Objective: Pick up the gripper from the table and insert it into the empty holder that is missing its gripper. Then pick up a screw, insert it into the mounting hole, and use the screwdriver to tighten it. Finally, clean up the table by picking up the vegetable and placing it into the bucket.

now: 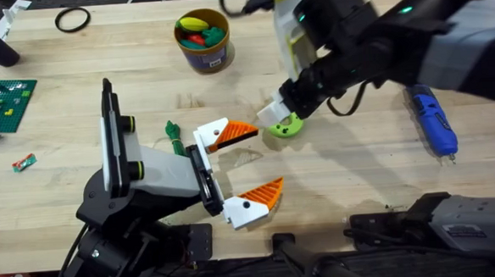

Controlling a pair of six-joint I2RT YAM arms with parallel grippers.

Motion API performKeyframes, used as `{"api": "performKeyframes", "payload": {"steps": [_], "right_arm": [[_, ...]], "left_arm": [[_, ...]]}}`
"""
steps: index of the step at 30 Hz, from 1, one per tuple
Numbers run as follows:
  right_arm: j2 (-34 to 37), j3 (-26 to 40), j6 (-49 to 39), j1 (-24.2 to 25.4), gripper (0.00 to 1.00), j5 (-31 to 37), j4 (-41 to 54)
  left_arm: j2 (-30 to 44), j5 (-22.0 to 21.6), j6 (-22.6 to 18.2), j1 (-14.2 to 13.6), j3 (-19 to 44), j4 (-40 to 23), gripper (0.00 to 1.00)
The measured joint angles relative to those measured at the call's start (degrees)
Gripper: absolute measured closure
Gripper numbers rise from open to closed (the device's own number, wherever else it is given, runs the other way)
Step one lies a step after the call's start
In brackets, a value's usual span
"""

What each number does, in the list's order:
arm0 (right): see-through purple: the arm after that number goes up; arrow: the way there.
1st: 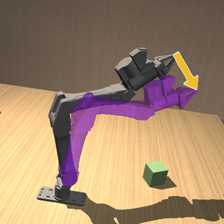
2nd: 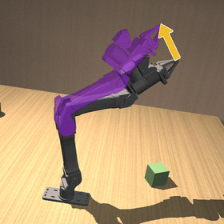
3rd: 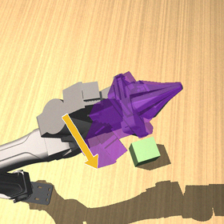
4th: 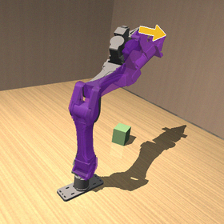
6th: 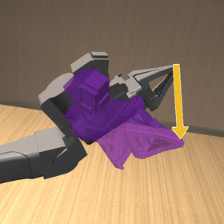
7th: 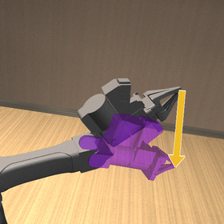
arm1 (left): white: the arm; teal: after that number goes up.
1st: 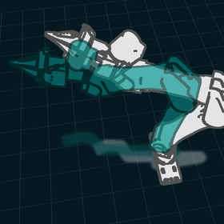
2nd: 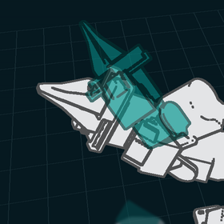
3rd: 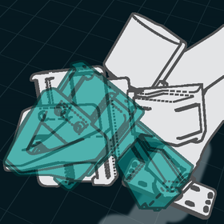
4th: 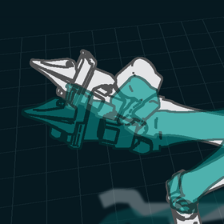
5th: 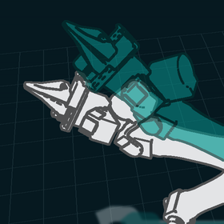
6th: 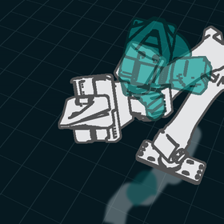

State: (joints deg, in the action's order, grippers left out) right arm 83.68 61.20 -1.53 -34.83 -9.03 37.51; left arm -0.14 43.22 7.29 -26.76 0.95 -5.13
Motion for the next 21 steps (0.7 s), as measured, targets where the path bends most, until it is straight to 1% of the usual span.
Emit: {"api": "performKeyframes", "payload": {"steps": [3, 7, 13, 20, 21], "right_arm": [[1.33, -0.26, 0.03, -0.5, 0.221, 0.27, 0.5], [1.06, -0.27, 2.06, -0.97, 0.221, 0.41, 0.86], [0.93, -0.27, 3.29, -1.59, 0.221, 0.52, 6.02], [1.91, -1.81, 0.75, -6.66, 0.221, 4.69, 6.42], [2.51, -1.88, 0.34, -7.2, 0.25, 5.27, 6.28]], "left_arm": [[0.17, 0.05, 0.08, 0.0, 0.0, 0.3, 0.019], [0.17, 0.06, 0.08, 0.0, 0.0, 0.33, 0.019], [0.17, 0.04, 0.07, 0.0, 0.0, 0.33, 0.019], [0.17, 0.02, 0.07, 0.0, 0.0, 0.33, 0.019], [0.17, 0.02, 0.08, 0.0, 0.0, 0.35, 0.019]]}}
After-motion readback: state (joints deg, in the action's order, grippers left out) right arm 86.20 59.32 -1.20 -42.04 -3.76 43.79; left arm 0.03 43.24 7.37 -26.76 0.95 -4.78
